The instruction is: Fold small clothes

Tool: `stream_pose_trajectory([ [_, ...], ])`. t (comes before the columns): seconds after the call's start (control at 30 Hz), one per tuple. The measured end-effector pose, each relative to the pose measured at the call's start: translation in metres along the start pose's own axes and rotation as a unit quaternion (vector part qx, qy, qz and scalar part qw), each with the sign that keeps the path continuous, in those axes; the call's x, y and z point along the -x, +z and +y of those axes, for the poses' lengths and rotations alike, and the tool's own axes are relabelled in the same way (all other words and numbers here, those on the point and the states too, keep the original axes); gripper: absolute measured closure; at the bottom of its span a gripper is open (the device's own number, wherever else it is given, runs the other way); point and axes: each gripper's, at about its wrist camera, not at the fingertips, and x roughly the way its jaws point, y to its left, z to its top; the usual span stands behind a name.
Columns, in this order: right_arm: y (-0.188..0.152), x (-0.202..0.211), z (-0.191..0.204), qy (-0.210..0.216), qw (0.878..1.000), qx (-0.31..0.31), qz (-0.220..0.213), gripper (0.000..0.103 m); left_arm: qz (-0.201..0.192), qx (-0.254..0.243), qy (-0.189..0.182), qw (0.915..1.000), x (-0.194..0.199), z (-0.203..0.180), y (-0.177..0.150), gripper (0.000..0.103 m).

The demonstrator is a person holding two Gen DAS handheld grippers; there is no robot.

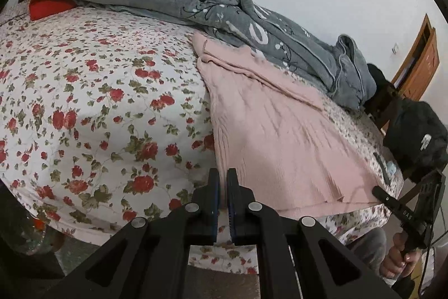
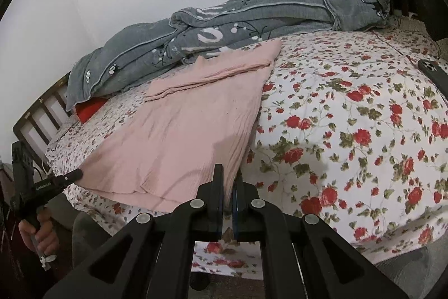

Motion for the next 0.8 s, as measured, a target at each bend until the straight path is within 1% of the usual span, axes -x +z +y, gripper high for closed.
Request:
stream_pose_trajectory([
  [0.2, -0.01, -0.023, -0.009, -0.002, 0.999, -0.01, 0.045, 0.098, 0.037, 0.001, 0.008, 0.9993, -0.023, 0.006, -0.009, 0.095],
  [0.27, -0.011, -0.031, -0.01, -0.007, 0.998, -0.01, 0.054, 0.093, 0.048, -0.002, 0.011, 0.9988, -0.03, 0.008, -0.011, 0.095],
  [0.33, -0.013, -0.038, -0.012, -0.007, 0.998, -0.012, 0.061, 0.092, 0.057, -0.006, 0.013, 0.9982, -0.037, 0.008, -0.012, 0.095],
  [0.43, -0.013, -0.047, -0.017, -0.004, 0.997, -0.022, 0.071, 0.082, 0.071, -0.008, 0.02, 0.9973, -0.046, 0.008, -0.013, 0.094],
  [0.53, -0.014, -0.056, -0.016, 0.001, 0.996, -0.029, 0.081, 0.078, 0.077, -0.007, 0.026, 0.9967, -0.051, 0.008, -0.013, 0.092],
  [0.67, -0.019, -0.067, -0.01, 0.001, 0.995, -0.019, 0.099, 0.077, 0.082, -0.005, 0.022, 0.9964, -0.057, 0.008, -0.013, 0.085],
  [0.77, -0.022, -0.069, -0.005, -0.007, 0.995, -0.008, 0.101, 0.077, 0.086, -0.005, 0.026, 0.9959, -0.061, 0.007, -0.012, 0.085],
  [0.8, -0.021, -0.069, -0.004, -0.009, 0.995, -0.007, 0.1, 0.078, 0.089, -0.004, 0.025, 0.9957, -0.062, 0.008, -0.012, 0.084],
])
